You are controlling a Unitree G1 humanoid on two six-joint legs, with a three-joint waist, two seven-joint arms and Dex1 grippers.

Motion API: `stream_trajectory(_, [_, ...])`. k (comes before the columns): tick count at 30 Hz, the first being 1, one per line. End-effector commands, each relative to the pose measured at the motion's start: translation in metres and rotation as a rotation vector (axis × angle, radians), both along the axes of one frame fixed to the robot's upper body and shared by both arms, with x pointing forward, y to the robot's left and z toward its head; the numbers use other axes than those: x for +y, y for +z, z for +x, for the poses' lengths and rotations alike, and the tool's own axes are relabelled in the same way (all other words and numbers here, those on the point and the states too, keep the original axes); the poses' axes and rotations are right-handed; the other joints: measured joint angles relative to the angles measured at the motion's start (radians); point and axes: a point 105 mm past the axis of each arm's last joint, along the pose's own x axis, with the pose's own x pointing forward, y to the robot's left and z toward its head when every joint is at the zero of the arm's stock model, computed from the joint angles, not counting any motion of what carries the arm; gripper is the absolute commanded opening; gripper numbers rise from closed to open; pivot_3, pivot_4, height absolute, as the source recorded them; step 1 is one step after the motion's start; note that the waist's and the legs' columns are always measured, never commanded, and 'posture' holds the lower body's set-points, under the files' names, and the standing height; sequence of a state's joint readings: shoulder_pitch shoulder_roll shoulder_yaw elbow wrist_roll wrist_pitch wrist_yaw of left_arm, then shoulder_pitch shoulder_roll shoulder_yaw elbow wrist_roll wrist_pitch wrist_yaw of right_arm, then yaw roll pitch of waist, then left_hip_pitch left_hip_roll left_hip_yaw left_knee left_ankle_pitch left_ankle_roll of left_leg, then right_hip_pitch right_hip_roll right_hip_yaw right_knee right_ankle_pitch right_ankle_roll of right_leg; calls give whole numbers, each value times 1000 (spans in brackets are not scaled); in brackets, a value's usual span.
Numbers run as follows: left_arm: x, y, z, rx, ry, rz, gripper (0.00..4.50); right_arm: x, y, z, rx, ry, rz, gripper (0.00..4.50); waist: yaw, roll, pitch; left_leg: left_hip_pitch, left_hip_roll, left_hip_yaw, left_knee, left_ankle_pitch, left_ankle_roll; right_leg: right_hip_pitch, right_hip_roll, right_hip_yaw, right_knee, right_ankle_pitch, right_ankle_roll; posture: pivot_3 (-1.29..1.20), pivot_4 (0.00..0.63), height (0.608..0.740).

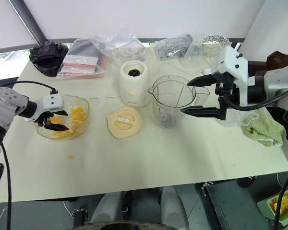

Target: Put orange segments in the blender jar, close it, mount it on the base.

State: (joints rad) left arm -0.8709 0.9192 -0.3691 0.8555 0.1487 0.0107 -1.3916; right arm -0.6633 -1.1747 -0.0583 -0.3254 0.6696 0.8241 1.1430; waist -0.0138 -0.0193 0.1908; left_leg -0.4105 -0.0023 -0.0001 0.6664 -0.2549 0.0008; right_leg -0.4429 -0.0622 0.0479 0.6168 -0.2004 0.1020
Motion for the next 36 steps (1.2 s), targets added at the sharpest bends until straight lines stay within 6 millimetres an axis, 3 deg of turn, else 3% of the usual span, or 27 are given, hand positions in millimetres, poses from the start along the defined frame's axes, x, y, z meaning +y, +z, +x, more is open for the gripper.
stream_trajectory(1, [2, 6, 5, 12, 14, 13, 3548, 2, 13, 0, -59, 19, -4, 4429, 0, 0, 0, 0, 0, 0, 0, 0, 0, 0, 0, 0, 0, 0, 0, 0, 150, 740])
stream_trajectory(9, [-10, 1, 16, 28, 12, 23, 3548, 3, 10, 3, -65, 30, -11, 4429, 0, 0, 0, 0, 0, -1, 0, 0, 0, 0, 0, 0, 1, 1, 3, 0, 150, 740])
stream_trajectory(22, [-18, -26, 17, 87, 5, 77, 3548, 0, 10, 3, -93, 13, -12, 4429, 1, 0, 0, 0, 0, -1, 0, 0, 0, 0, 0, 0, 1, 2, 4, 0, 150, 740])
stream_trajectory(33, [-29, -26, 19, 94, -9, 41, 3548, -1, 9, 5, -111, -5, -8, 4429, 3, 0, 0, 0, -1, -1, 0, 0, 0, 0, -1, 0, 1, 2, 4, 0, 150, 740])
stream_trajectory(36, [-29, -27, 19, 95, -15, 44, 2714, 0, 9, 6, -118, -9, -3, 4500, 3, 0, 0, 0, -1, -1, 0, 0, 0, 0, -1, 0, 1, 2, 4, 0, 150, 740])
